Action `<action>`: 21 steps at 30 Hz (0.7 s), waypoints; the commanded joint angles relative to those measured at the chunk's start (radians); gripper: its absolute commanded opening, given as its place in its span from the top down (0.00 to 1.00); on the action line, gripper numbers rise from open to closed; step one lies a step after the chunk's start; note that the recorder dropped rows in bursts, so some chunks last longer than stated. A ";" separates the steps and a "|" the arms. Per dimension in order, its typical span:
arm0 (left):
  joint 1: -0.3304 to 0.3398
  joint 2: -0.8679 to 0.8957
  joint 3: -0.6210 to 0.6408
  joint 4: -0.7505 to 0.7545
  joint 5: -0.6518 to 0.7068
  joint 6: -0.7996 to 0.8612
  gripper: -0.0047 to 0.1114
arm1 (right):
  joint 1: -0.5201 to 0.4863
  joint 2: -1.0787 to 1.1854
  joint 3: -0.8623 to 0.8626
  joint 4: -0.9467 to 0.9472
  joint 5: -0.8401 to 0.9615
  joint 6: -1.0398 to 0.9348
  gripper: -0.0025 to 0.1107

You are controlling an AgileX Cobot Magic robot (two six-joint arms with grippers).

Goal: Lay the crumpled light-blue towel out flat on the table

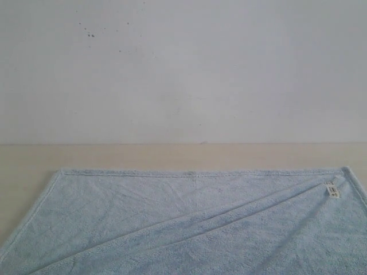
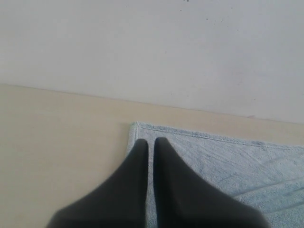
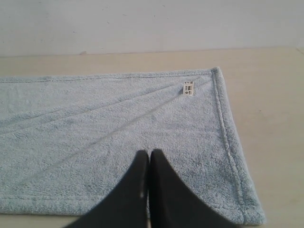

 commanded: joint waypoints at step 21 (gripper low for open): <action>-0.003 0.000 0.320 -0.055 -0.203 -0.020 0.92 | 0.001 -0.005 -0.001 -0.005 -0.003 0.005 0.98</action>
